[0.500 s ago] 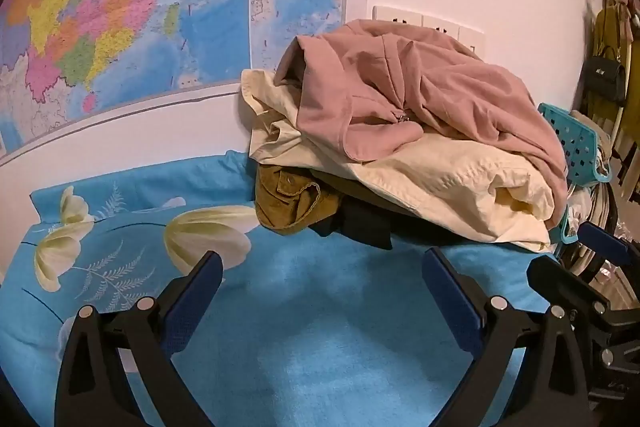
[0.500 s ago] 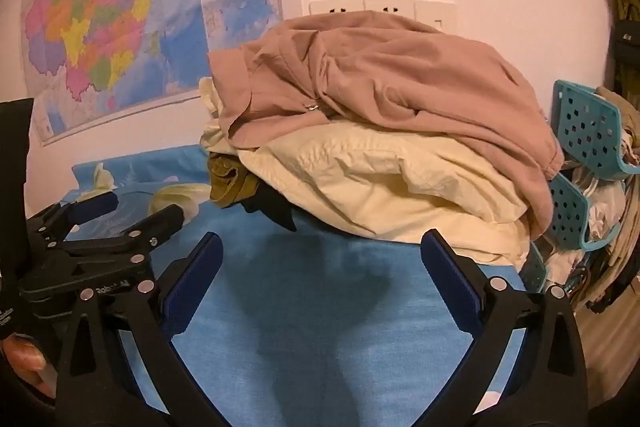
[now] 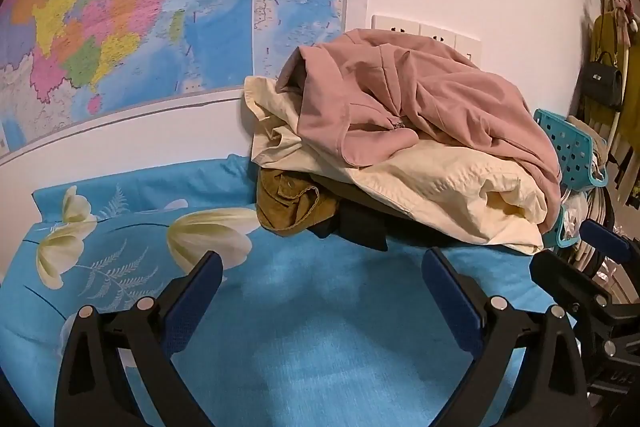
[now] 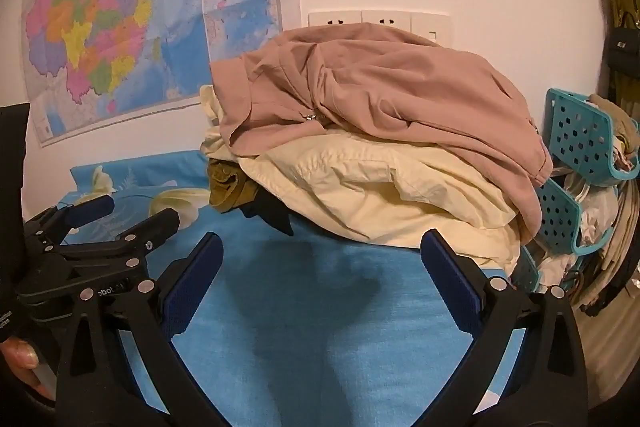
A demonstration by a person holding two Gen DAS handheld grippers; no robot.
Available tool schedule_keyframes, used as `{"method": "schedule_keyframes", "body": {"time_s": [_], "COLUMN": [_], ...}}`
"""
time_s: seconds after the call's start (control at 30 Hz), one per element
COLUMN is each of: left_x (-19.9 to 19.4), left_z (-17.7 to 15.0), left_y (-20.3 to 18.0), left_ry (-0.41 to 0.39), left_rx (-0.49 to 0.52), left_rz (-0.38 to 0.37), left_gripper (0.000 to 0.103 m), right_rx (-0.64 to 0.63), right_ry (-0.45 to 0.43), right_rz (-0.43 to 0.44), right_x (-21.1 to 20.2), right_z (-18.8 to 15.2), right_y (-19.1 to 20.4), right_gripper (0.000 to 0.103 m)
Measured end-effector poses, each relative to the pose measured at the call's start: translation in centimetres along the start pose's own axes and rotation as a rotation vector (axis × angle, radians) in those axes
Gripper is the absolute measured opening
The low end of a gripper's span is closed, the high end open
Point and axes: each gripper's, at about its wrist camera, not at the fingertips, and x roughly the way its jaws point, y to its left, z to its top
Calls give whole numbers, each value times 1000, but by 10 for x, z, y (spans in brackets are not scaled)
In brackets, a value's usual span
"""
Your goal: Fold large clothes
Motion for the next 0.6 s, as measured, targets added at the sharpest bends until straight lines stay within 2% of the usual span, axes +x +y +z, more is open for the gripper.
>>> {"method": "schedule_keyframes", "body": {"time_s": [0.6], "left_x": [-7], "left_z": [-1], "left_y": [-3], "left_ry": [-21], "left_rx": [-1], "left_rz": [1], "left_gripper": [96], "right_rx": [-4], "right_ry": [-7], "right_rz": [-4], "right_x": [-2], "right_z": [0], "right_y": [0], "right_gripper": [98]}}
